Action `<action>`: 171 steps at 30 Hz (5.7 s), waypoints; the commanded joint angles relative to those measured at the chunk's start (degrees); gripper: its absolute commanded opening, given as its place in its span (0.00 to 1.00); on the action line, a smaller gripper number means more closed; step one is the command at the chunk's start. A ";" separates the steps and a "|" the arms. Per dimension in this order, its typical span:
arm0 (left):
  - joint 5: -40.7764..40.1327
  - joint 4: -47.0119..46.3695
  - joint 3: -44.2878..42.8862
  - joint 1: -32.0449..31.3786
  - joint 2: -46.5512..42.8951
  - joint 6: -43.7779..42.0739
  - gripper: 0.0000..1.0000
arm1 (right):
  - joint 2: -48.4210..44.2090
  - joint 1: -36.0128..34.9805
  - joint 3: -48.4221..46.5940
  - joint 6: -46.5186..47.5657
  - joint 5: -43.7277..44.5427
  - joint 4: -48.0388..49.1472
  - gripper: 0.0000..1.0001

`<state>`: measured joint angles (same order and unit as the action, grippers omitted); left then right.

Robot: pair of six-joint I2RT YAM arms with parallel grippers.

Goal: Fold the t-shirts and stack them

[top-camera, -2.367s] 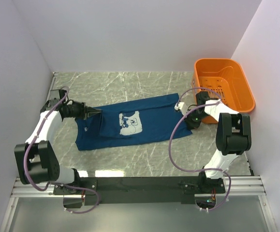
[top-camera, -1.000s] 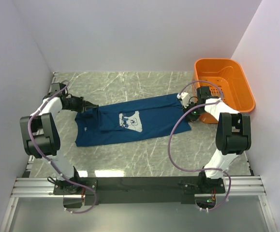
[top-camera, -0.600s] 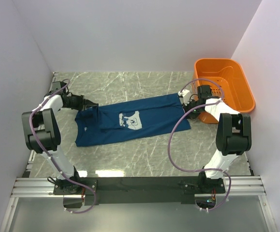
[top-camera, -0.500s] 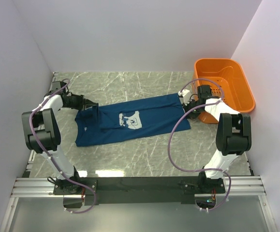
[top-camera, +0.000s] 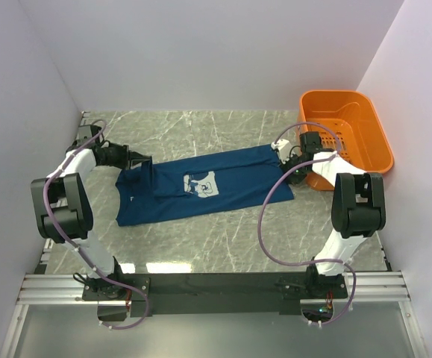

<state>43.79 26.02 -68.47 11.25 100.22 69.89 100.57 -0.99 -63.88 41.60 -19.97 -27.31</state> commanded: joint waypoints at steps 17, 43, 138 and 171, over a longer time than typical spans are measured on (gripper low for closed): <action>1.12 -1.06 -0.53 1.59 -3.20 -0.71 0.01 | 1.20 -0.76 -2.48 -0.73 1.33 1.30 0.00; 0.07 -0.71 -1.32 1.59 -1.35 -1.60 0.01 | 0.15 -2.34 -5.12 -2.41 1.69 1.12 0.27; -36.23 28.56 24.26 2.11 -56.72 -16.45 0.86 | 33.63 -48.05 -60.13 -33.34 15.13 -1.96 0.15; -40.70 23.64 16.09 2.03 -23.24 -34.99 0.55 | -8.97 -20.20 -8.93 -9.35 -20.02 -12.15 0.55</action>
<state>6.76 49.93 -49.28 13.26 75.55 39.88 94.61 -24.40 -78.32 29.71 -35.55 -38.54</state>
